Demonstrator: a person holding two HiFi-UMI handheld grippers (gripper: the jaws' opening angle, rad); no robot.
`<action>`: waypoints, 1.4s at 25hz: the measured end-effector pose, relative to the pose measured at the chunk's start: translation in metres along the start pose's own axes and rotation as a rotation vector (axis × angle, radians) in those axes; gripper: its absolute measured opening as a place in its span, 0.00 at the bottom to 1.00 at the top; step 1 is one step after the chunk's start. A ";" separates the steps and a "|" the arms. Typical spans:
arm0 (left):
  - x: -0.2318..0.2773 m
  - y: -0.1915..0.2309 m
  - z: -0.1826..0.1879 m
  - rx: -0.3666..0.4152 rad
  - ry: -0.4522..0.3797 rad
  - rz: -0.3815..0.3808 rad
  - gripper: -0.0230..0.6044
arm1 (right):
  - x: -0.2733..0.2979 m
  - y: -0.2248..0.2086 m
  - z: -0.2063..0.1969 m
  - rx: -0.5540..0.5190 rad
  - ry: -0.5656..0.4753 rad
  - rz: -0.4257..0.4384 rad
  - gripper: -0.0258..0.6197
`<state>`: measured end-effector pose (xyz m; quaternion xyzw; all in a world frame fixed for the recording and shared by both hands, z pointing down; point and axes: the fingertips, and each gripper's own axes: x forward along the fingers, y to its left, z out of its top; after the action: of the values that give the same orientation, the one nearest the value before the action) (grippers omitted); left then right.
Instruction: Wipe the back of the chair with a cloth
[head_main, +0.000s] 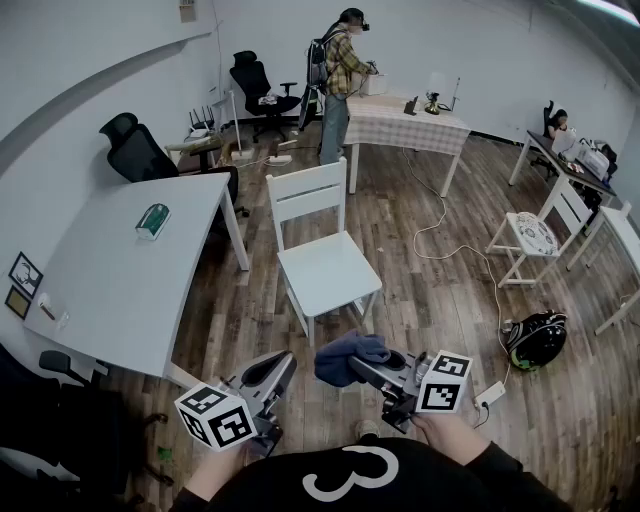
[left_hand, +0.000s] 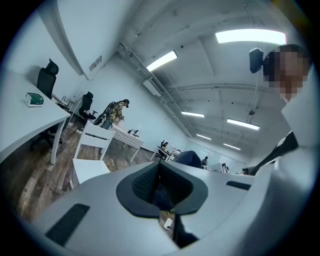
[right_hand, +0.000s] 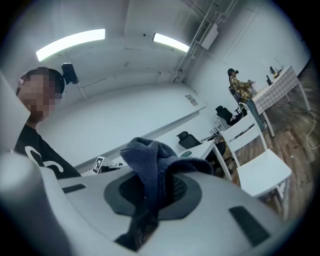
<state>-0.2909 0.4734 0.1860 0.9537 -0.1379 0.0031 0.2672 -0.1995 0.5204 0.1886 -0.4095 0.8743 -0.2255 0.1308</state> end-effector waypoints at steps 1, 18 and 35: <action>0.005 0.000 0.000 0.000 0.000 0.002 0.06 | -0.002 -0.004 0.002 0.003 0.000 -0.001 0.11; 0.111 0.012 -0.003 -0.011 0.061 0.066 0.06 | -0.037 -0.083 0.043 0.076 -0.021 0.074 0.11; 0.253 0.012 0.007 0.019 0.081 0.093 0.06 | -0.093 -0.206 0.113 0.115 -0.043 0.075 0.12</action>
<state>-0.0507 0.3939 0.2060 0.9480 -0.1708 0.0556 0.2629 0.0413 0.4440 0.1988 -0.3729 0.8717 -0.2612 0.1813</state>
